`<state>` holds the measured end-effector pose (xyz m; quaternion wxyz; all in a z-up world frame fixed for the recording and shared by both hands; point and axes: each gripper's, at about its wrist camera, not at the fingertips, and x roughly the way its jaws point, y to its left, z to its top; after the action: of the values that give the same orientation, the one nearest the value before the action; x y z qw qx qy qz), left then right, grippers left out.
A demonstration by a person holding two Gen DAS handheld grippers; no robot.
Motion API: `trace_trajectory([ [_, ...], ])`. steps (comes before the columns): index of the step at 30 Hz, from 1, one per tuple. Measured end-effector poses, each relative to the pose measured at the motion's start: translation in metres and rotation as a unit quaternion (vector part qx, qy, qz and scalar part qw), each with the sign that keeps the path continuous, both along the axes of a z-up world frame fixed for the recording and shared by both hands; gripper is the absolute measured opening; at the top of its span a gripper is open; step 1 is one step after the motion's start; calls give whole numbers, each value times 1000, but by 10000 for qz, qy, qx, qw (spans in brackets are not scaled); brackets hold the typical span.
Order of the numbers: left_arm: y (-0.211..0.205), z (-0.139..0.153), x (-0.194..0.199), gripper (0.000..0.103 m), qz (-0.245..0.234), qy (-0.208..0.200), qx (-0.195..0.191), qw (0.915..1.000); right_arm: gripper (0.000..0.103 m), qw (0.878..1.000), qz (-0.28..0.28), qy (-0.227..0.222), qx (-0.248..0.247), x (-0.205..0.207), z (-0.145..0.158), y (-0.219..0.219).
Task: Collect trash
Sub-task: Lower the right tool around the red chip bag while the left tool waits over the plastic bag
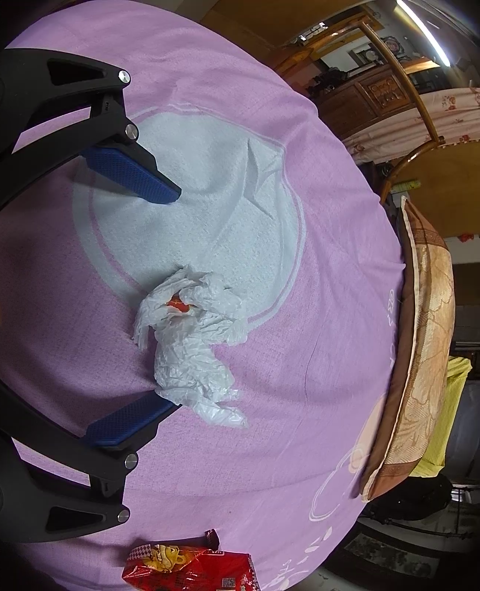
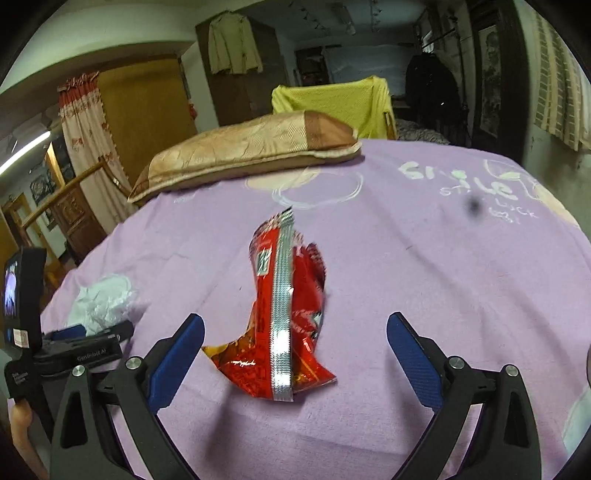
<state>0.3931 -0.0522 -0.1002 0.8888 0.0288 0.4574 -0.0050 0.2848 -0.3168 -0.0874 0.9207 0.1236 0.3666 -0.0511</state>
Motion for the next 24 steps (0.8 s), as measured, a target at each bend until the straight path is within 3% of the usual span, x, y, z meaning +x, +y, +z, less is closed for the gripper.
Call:
trace_trajectory([
  [12,0,0,1,98,20,2,-13,10000,98,9975,-113,542,449,12,-20,-12],
  [24,1,-1,1,98,10,-2,-13,10000,98,9956,-44,708,607,16,-27,-14],
])
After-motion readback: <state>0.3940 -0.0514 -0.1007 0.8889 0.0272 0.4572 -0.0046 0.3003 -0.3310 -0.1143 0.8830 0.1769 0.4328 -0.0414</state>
